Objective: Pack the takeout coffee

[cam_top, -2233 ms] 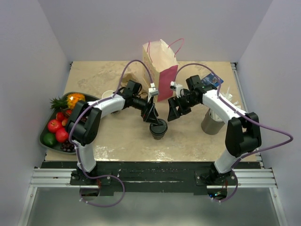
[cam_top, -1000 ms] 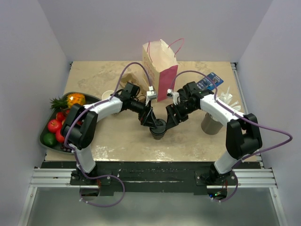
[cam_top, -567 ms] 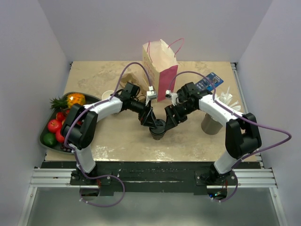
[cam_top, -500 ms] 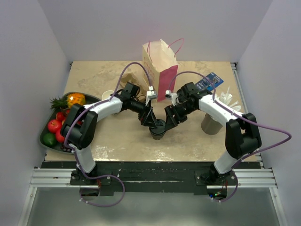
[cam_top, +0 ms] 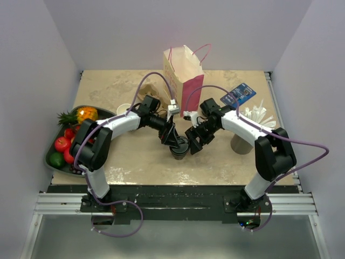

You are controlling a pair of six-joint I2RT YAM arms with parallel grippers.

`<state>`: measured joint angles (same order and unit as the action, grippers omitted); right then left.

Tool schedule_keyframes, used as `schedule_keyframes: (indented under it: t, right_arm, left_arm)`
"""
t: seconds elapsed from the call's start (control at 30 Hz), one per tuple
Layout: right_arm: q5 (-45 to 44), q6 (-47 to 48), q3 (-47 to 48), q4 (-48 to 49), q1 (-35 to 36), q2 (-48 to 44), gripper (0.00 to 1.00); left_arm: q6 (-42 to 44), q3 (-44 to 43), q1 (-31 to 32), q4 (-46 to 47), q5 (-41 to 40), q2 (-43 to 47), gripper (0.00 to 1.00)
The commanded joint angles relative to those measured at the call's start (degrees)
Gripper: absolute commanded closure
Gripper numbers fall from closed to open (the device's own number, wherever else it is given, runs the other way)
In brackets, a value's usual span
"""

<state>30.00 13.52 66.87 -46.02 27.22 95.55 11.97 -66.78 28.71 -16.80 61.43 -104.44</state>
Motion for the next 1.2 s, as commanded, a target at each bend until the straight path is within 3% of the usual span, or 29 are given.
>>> schedule_keyframes:
  t: [0.0,0.17,0.3,0.53,1.17]
  right_arm:
    - [-3.0,1.6,0.6,0.0,-0.2,0.2,0.22]
    - [7.8,8.7,2.7,-4.4,-1.4,-5.1,0.2]
    - [12.0,7.3,3.5,-3.5,-1.5,-4.9,0.17]
    - [11.8,2.0,5.3,-1.4,-1.5,-1.0,0.17]
    - [9.8,-0.9,5.9,-1.4,-1.6,1.8,0.18]
  left_arm:
    - [0.3,0.6,0.4,2.1,-0.1,-1.1,0.05]
    - [-0.3,0.8,0.4,2.7,0.5,-1.0,0.06]
    - [-0.6,0.8,0.4,3.0,0.6,-1.3,0.06]
    - [-0.7,0.4,0.4,2.8,0.6,-1.0,0.06]
    - [-1.8,0.3,0.4,4.0,0.9,-1.5,0.06]
